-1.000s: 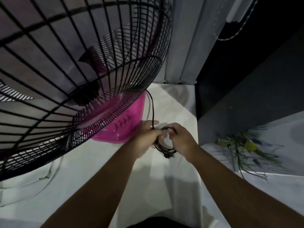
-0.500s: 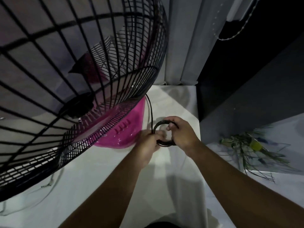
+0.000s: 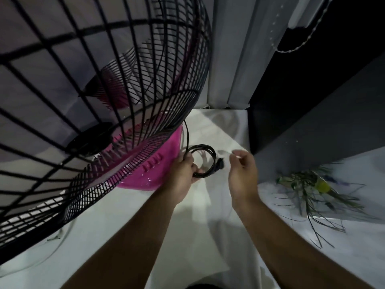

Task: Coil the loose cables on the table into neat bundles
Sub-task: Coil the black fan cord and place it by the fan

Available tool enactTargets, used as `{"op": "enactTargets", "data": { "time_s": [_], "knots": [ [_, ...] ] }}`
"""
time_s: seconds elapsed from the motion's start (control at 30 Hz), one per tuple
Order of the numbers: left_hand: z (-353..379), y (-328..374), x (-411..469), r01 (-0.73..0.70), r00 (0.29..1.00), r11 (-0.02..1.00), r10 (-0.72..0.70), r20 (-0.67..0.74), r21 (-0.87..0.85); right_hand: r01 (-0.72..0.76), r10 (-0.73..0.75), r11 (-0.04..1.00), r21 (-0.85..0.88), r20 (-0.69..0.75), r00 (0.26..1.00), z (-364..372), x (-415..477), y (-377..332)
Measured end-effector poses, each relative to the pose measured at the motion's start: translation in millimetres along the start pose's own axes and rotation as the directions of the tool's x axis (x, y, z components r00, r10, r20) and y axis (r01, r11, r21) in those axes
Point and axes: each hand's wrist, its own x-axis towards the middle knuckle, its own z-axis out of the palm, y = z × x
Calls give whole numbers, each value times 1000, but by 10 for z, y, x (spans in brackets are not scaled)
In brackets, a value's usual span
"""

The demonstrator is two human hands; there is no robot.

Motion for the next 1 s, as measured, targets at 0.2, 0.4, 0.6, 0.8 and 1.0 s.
{"op": "enactTargets", "data": {
  "time_s": [0.2,0.4,0.6,0.8,1.0],
  "knots": [
    [65,-49,-64,50,999,993,-52,-17,-107,-648,593,756,98,320,739,4,-227,124],
    [51,-29,-79,56,998,989,-58,-8,-138,-636,553,769,70,426,716,3,-84,41],
    [66,6,-30,25,997,984,-39,-72,-178,-703,658,696,146,263,706,12,-117,78],
    [61,27,50,46,995,973,-65,-79,-224,-706,673,665,244,214,708,55,-79,77],
    [166,-14,63,-20,991,998,11,-133,-66,-387,366,904,180,140,920,30,-39,71]
  ]
}}
